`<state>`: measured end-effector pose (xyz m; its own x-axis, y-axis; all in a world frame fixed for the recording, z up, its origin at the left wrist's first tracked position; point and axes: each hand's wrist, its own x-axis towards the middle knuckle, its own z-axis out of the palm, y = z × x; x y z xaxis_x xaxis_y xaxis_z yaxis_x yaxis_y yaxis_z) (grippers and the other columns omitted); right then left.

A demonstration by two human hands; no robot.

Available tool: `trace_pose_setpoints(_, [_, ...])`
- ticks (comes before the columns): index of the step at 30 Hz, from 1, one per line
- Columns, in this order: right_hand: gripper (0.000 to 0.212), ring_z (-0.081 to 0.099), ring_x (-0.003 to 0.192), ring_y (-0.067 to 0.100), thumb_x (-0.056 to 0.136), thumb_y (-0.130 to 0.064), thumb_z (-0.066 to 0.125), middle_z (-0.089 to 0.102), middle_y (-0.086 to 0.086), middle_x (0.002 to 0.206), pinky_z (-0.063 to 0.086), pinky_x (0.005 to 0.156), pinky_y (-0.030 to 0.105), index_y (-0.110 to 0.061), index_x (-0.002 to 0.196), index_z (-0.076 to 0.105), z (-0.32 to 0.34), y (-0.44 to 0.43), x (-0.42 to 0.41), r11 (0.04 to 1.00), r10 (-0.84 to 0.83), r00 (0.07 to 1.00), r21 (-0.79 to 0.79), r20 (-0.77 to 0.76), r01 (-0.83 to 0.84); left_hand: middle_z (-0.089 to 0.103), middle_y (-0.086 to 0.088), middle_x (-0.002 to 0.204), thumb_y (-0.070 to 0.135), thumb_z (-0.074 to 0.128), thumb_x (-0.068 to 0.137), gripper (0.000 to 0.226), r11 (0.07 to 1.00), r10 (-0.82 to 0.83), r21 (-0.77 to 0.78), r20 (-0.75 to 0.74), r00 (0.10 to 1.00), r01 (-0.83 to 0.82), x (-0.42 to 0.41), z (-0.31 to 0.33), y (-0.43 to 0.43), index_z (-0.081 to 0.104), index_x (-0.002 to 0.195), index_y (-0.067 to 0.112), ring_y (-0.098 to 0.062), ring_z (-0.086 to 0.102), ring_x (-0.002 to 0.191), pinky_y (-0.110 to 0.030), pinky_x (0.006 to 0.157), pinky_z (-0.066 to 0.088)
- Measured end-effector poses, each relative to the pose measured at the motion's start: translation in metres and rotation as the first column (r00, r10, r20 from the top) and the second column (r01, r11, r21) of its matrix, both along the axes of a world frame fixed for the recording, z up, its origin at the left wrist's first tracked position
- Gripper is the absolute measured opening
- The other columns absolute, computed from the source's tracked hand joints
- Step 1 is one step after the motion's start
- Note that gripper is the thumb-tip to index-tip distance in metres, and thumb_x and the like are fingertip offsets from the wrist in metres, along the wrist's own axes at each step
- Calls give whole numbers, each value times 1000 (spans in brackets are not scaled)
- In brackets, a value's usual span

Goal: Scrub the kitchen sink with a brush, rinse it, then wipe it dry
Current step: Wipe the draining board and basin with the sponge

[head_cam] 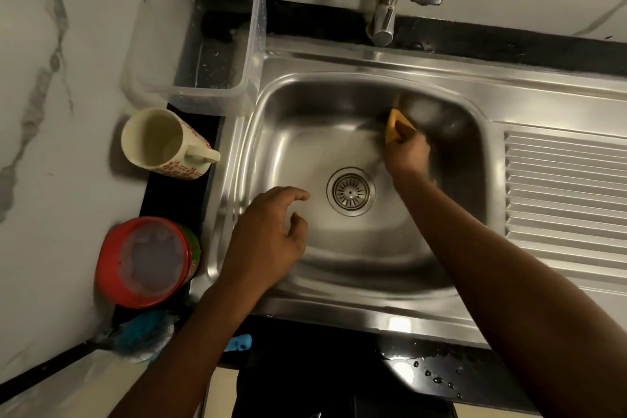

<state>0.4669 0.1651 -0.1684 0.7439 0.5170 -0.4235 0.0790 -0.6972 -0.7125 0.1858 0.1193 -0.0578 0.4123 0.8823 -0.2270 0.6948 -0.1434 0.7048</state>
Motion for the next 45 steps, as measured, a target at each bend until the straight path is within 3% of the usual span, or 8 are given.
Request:
trace_pose_setpoints(7, [52, 61, 124, 34, 92, -1, 57, 64, 14, 136, 45, 96, 30, -17, 141, 63, -28, 36, -82, 903, 418, 908, -101, -20, -418, 69, 11, 125, 24, 54, 89, 39, 1000, 22, -17, -3, 1000, -22, -10, 0, -14, 69, 125, 24, -10, 63, 119, -38, 101, 53])
trace_pose_setpoints(11, [64, 58, 128, 39, 91, -7, 58, 55, 19, 146, 47, 106, 37, -31, 150, 56, -36, 24, -129, 534, 828, 558, -221, -60, -816, 66, 13, 130, 28, 52, 91, 41, 999, 22, -33, -32, 999, -23, -14, 2, -18, 66, 129, 28, -7, 60, 123, -34, 104, 51])
trace_pose_setpoints(20, [21, 57, 92, 11, 103, -9, 55, 69, 7, 111, 37, 78, 15, -3, 119, 68, 2, -64, -145, 132, 942, 167, -134, -293, -982, 69, 11, 120, 18, 64, 94, 32, 1000, 18, -13, -35, 999, -19, -10, 15, -24, 68, 125, 27, -4, 62, 107, -27, 95, 55])
trace_pose_setpoints(26, [66, 53, 75, 11, 100, -3, 53, 61, -8, 78, 44, 85, 33, -50, 56, 70, 14, -79, -125, 277, 794, 262, -58, -549, -959, 68, 15, 127, 20, 63, 95, 34, 1000, 10, -3, -45, 999, -10, -12, 27, -29, 68, 127, 29, -4, 61, 118, -27, 101, 52])
trace_pose_setpoints(31, [44, 60, 96, 17, 99, 2, 52, 69, 4, 117, 55, 83, 28, -27, 122, 74, 39, -91, -98, 456, 633, 292, 41, -717, -889, 64, 16, 126, 17, 63, 96, 36, 999, 50, -18, -54, 997, -51, -16, 41, -30, 67, 131, 27, -5, 59, 117, -22, 97, 48])
trace_pose_setpoints(37, [45, 58, 122, 36, 95, -1, 59, 63, 19, 135, 41, 115, 58, -10, 138, 66, 81, -93, -64, 796, 450, 226, 273, -864, -541, 62, 14, 130, 30, 67, 100, 43, 991, 127, -49, 17, 992, -126, -21, 48, -25, 59, 142, 31, -1, 55, 111, -19, 92, 44])
trace_pose_setpoints(41, [51, 56, 127, 41, 95, -7, 60, 56, 26, 142, 49, 106, 55, -8, 146, 57, 124, -82, -51, 828, 501, 196, 401, -843, -393, 65, 18, 132, 59, 67, 90, 58, 946, 254, -254, 196, 947, -201, -21, 51, -12, 57, 142, 35, 1, 64, 114, -22, 94, 52])
trace_pose_setpoints(45, [53, 55, 127, 44, 98, -8, 56, 51, 28, 149, 54, 98, 52, -8, 150, 52, 160, -68, -50, 805, 562, 161, 492, -811, -333, 76, 9, 117, 49, 72, 86, 40, 877, 356, -450, 377, 855, -167, -18, 63, 3, 69, 123, 35, -7, 70, 113, -33, 101, 56])
